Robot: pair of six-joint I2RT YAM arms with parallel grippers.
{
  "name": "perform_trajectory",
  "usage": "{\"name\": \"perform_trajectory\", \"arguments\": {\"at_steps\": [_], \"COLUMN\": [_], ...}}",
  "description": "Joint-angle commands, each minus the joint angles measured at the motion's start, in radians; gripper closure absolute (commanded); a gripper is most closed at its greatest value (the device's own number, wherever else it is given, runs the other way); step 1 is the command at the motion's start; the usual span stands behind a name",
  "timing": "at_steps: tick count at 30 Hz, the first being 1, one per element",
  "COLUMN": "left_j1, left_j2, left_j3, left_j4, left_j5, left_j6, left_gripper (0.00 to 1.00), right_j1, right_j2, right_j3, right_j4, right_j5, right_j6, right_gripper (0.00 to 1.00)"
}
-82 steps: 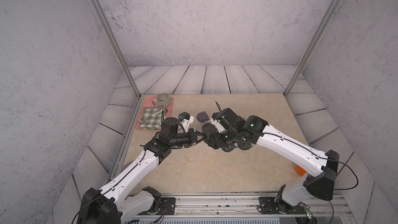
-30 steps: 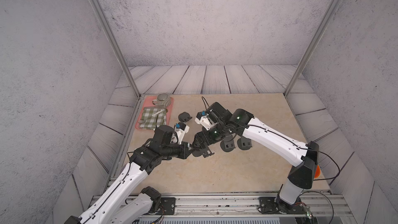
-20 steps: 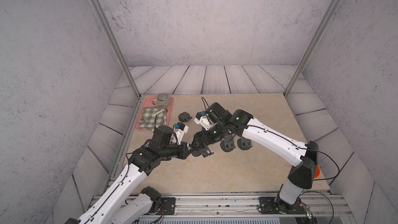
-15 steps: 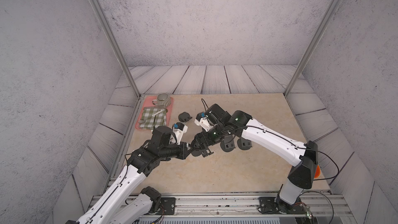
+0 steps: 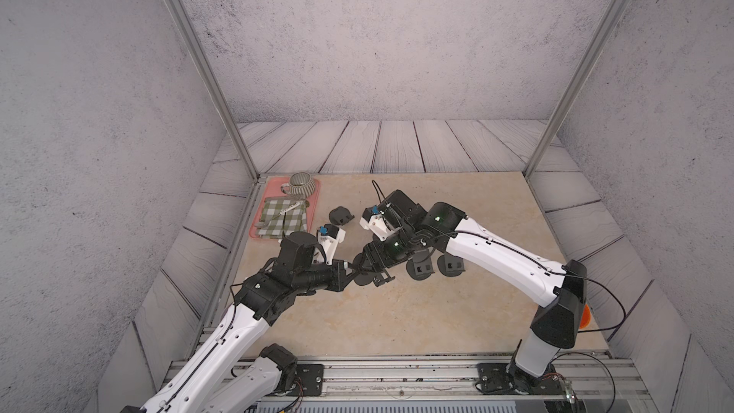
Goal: Open the phone stand
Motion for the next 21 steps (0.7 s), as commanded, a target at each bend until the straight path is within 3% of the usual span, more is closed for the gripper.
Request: {"name": "perform_trajectory", "arguments": {"at_steps": [1, 8, 21], "left_j1": [0.005, 0.007, 0.076], "left_j2": [0.035, 0.104, 0.226], "left_j3": [-0.007, 0.002, 0.016], "left_j4": [-0.011, 0.022, 0.021], "left_j5": [-0.056, -0.068, -0.002], "left_j6": [-0.069, -0.195, -0.285], "left_gripper": [1.0, 1.0, 1.0], "right_j1": [-0.002, -0.001, 0.005], "right_j2": [-0.024, -0.103, -0.233], "right_j3": [0.073, 0.056, 0.002], "right_j4": [-0.034, -0.013, 0.035], "right_j5": [0.074, 0.231, 0.409], "right_j6": [-0.019, -0.02, -0.042], "right_gripper": [0.43, 0.44, 0.44]}}
